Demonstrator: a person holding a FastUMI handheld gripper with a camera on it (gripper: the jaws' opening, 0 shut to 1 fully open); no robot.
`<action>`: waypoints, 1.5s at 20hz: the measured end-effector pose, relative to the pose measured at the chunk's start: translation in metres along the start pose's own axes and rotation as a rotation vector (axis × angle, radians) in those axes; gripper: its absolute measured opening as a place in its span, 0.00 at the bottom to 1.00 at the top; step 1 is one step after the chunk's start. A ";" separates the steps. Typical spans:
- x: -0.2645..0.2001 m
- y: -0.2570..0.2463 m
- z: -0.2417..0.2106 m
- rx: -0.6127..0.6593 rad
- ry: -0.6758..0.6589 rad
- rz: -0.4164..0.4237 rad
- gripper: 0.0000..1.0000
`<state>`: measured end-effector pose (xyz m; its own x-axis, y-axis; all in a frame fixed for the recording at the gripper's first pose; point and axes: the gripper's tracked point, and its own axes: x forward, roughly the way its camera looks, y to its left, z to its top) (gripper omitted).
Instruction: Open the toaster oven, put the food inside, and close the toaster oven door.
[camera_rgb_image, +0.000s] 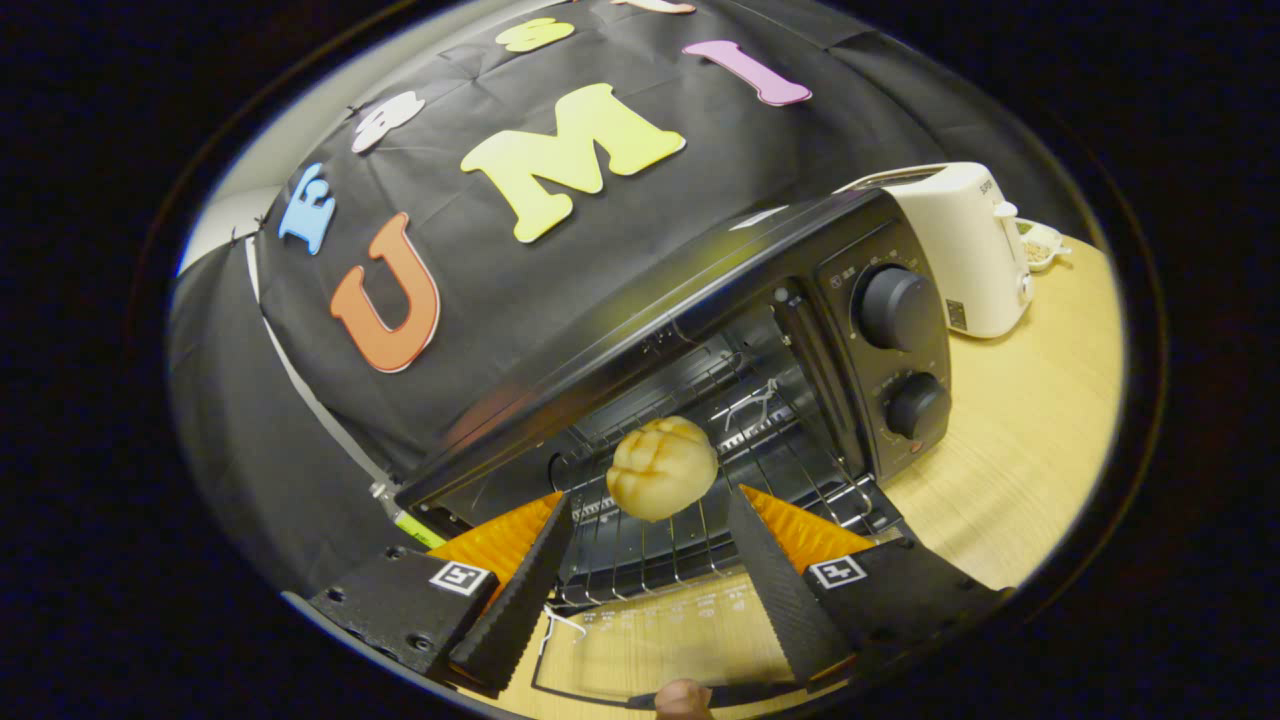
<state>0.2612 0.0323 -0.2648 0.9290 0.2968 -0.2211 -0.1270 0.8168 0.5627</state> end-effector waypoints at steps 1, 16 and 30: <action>-0.010 0.000 -0.005 -0.020 0.021 -0.007 1.00; -0.123 -0.017 -0.100 -0.291 0.396 -0.244 1.00; -0.096 -0.029 -0.145 -0.266 0.473 -0.314 1.00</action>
<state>0.1254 0.0524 -0.3755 0.6892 0.1602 -0.7067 -0.0123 0.9777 0.2096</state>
